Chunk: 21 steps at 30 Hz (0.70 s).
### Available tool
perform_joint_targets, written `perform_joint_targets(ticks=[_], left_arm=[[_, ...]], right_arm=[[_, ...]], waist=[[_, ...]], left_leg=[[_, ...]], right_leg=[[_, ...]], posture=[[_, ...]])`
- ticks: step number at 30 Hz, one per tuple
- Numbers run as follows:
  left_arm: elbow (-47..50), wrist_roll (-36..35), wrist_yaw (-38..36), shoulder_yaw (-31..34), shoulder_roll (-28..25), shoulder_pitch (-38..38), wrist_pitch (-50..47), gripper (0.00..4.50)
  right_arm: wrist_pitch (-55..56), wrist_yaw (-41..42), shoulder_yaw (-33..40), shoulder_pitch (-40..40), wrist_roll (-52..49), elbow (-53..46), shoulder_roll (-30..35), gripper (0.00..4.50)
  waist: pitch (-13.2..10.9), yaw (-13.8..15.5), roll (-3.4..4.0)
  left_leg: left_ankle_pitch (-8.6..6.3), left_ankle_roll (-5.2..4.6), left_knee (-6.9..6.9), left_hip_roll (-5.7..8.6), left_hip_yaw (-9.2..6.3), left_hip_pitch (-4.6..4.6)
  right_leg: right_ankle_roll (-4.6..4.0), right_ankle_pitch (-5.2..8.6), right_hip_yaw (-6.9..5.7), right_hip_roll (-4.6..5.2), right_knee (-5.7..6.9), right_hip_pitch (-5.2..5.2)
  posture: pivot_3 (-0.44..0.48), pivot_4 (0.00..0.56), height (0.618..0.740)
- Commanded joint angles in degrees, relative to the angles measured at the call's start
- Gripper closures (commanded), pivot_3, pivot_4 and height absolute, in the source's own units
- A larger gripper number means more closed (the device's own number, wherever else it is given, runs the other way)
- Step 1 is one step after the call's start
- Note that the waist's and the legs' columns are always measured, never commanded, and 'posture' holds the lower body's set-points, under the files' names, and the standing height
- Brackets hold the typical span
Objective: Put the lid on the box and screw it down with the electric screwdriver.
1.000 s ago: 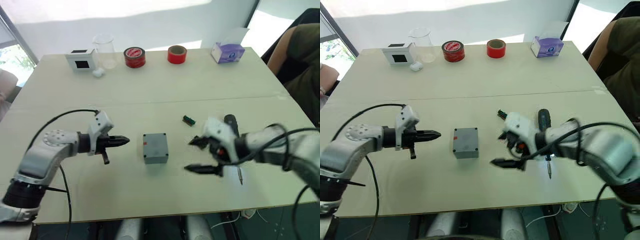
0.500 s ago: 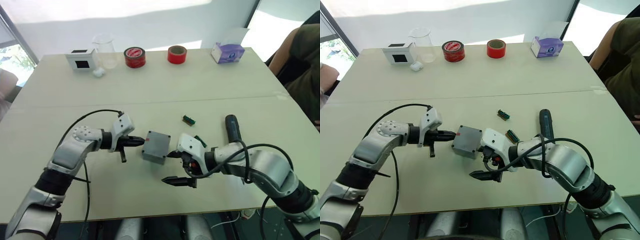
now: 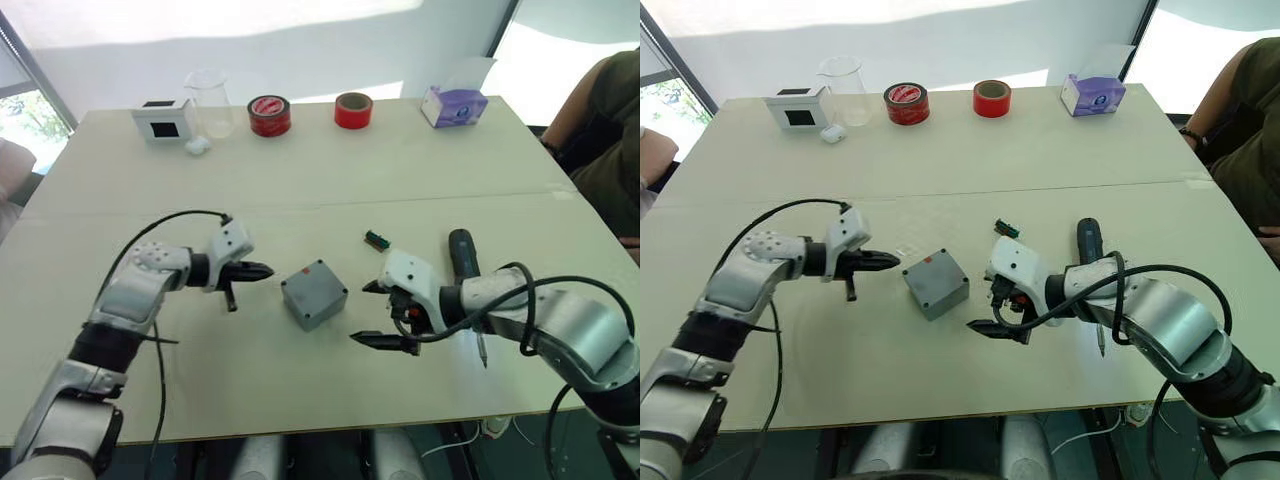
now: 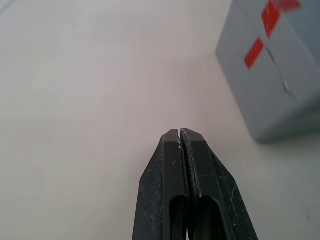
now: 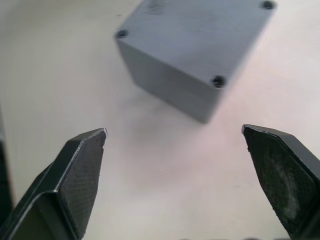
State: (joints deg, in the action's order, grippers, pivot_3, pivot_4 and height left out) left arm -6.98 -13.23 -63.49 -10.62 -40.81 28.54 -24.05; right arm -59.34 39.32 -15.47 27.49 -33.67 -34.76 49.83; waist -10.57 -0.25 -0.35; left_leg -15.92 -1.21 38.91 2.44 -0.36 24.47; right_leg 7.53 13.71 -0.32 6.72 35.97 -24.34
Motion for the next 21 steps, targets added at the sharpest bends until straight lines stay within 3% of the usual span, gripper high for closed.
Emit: perform_joint_targets(ticks=[1,4,8,14,21], left_arm=[[8.6,-3.1,-0.9,2.0,-1.5,-2.9,-4.3,4.50],[15.3,-5.4,-0.9,1.8,-1.8,-6.8,-8.4,4.50],[16.0,-4.8,1.4,0.3,1.2,-6.6,-8.9,4.50],[12.3,-3.1,2.8,-0.9,5.0,-3.2,-6.9,4.50],[8.8,-1.9,1.6,-1.2,5.7,-1.3,-4.5,4.50]], right_arm=[[3.9,0.6,-2.1,1.0,4.0,2.1,-1.7,0.04],[6.8,1.5,-5.4,0.9,7.5,5.0,-3.8,0.04],[6.1,2.9,-6.1,0.5,7.2,4.0,-5.3,0.04],[3.3,2.8,-5.2,-0.7,5.9,1.3,-7.5,0.04],[1.0,1.5,-3.8,-1.7,5.7,-0.1,-9.0,0.04]], waist=[[0.0,0.5,-0.02],[0.0,0.6,-0.02],[0.0,1.0,-0.02],[0.0,0.9,-0.02],[0.0,0.8,-0.02]], left_leg=[[0.00,0.00,0.07,0.01,0.00,0.00],[-0.01,-0.01,0.15,0.01,0.00,0.00],[0.00,0.00,0.20,0.03,-0.01,0.01],[0.00,0.00,0.22,0.04,-0.02,0.00],[0.00,0.00,0.22,0.03,-0.01,-0.01]], right_leg=[[0.00,0.00,0.00,0.01,0.03,0.01],[0.00,0.00,0.01,0.02,0.06,0.04],[-0.01,0.00,0.02,0.03,0.13,0.03],[-0.01,-0.01,0.01,0.01,0.15,0.05],[-0.01,-0.01,0.01,-0.01,0.14,0.04]], posture=[[0.000,0.150,0.740],[0.000,0.150,0.740],[0.000,0.150,0.740],[0.000,0.150,0.740],[0.000,0.150,0.740]])
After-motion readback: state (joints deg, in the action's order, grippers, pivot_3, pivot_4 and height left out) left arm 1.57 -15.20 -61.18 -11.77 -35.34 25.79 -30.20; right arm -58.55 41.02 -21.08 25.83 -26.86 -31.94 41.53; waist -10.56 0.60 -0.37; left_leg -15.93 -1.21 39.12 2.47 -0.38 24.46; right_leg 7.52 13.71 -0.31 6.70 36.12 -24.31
